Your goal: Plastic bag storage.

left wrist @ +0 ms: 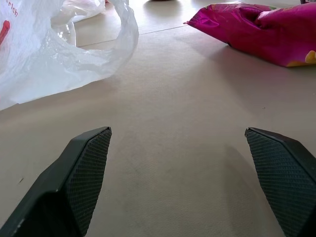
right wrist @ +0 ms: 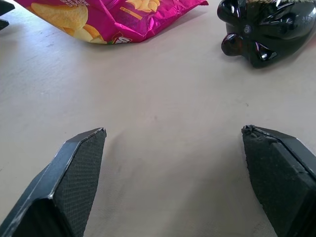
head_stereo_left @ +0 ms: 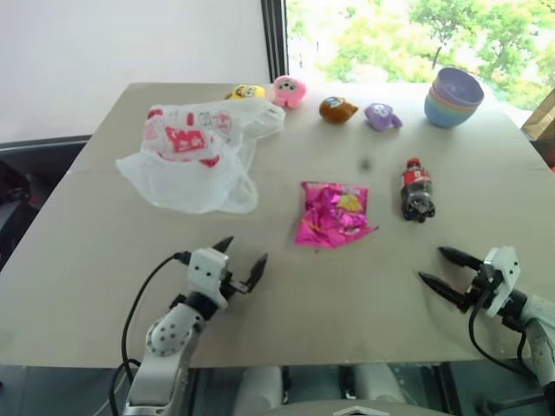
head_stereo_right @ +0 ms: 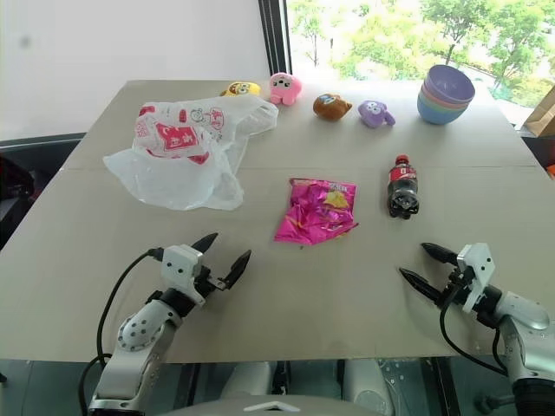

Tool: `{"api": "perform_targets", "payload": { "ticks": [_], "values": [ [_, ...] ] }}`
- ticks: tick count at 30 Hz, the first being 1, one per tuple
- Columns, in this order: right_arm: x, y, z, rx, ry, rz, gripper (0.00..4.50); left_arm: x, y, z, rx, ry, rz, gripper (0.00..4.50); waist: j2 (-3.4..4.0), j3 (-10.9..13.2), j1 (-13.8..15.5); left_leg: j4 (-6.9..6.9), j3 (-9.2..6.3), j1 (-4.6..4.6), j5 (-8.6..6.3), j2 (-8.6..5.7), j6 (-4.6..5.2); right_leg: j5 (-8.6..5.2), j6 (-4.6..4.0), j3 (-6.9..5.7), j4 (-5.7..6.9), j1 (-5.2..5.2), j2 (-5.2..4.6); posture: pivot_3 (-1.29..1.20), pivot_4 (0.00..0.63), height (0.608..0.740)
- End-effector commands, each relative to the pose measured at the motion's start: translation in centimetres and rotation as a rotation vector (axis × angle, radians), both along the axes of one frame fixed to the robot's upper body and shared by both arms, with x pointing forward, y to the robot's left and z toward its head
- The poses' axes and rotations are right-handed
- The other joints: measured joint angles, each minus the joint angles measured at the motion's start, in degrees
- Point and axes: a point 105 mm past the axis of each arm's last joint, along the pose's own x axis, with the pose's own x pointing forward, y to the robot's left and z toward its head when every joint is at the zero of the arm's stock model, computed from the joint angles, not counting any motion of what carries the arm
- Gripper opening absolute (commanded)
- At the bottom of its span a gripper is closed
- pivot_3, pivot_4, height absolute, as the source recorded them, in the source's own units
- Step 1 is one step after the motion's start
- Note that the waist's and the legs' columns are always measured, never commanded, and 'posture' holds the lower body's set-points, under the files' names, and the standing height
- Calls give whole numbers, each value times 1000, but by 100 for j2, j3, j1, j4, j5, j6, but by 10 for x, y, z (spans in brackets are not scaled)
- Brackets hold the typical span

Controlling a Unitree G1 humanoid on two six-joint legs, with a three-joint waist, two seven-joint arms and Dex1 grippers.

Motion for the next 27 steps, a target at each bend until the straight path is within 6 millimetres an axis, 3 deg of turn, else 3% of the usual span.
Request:
{"api": "perform_targets", "payload": {
  "ticks": [1, 27],
  "values": [
    [-5, -3, 0, -7, -6, -4, 4427, -4, -2, -9, 15, 34, -16, 4500, 0, 0, 0, 0, 0, 0, 0, 0, 0, 0, 0, 0, 0, 0, 0, 0, 150, 740],
    [-1, 6, 6, -40, -55, 37, 4427, 5, -2, 6, -79, 4, 34, 4500, 0, 0, 14, 4, 0, 0, 0, -2, 0, 1, 2, 1, 1, 1, 1, 0, 150, 740]
  ]
}}
